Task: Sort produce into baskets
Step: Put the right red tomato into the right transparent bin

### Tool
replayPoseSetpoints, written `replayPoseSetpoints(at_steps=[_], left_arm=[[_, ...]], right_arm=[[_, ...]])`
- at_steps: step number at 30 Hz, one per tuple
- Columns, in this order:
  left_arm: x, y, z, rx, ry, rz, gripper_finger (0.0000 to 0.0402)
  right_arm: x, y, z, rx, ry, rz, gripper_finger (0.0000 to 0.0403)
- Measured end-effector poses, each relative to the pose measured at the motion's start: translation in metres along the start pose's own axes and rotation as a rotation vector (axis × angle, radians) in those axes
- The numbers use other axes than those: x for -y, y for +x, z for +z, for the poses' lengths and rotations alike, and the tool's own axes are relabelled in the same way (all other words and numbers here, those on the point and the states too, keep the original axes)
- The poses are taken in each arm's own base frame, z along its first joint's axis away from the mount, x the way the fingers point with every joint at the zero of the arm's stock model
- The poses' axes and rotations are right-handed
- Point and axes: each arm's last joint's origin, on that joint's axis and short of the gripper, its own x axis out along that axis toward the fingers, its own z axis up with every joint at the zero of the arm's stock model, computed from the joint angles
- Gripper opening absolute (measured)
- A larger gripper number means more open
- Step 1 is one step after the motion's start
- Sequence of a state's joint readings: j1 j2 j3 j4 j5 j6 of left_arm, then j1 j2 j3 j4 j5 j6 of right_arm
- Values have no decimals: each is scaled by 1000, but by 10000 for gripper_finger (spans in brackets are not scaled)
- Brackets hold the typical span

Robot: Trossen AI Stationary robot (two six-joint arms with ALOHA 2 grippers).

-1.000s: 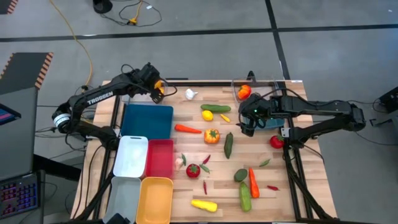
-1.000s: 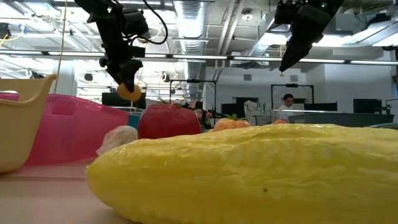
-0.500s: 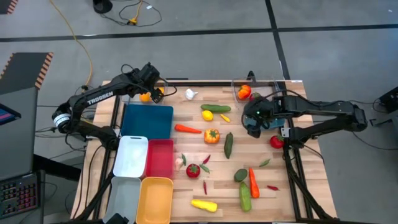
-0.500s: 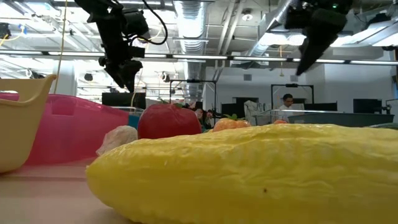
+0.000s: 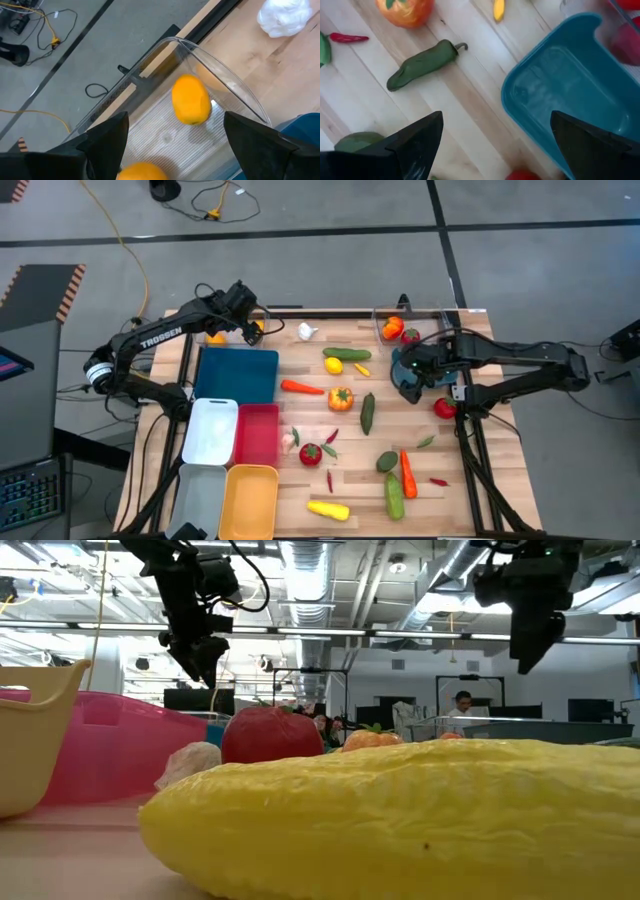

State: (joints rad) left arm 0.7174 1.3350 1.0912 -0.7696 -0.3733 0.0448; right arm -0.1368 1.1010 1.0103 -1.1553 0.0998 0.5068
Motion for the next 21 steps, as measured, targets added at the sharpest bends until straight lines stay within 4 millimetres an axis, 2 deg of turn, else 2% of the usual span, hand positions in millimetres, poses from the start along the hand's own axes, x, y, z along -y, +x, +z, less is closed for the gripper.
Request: replayPoseSetpoints(at_steps=[8,21], left_arm=[[0,0,0,0,0,-2,314],[0,0,0,0,-3,-3,314]], right_arm=[[2,0,-5,-63,-4,-4,394],[-9,-7,-37,-253,-51,-89,394]])
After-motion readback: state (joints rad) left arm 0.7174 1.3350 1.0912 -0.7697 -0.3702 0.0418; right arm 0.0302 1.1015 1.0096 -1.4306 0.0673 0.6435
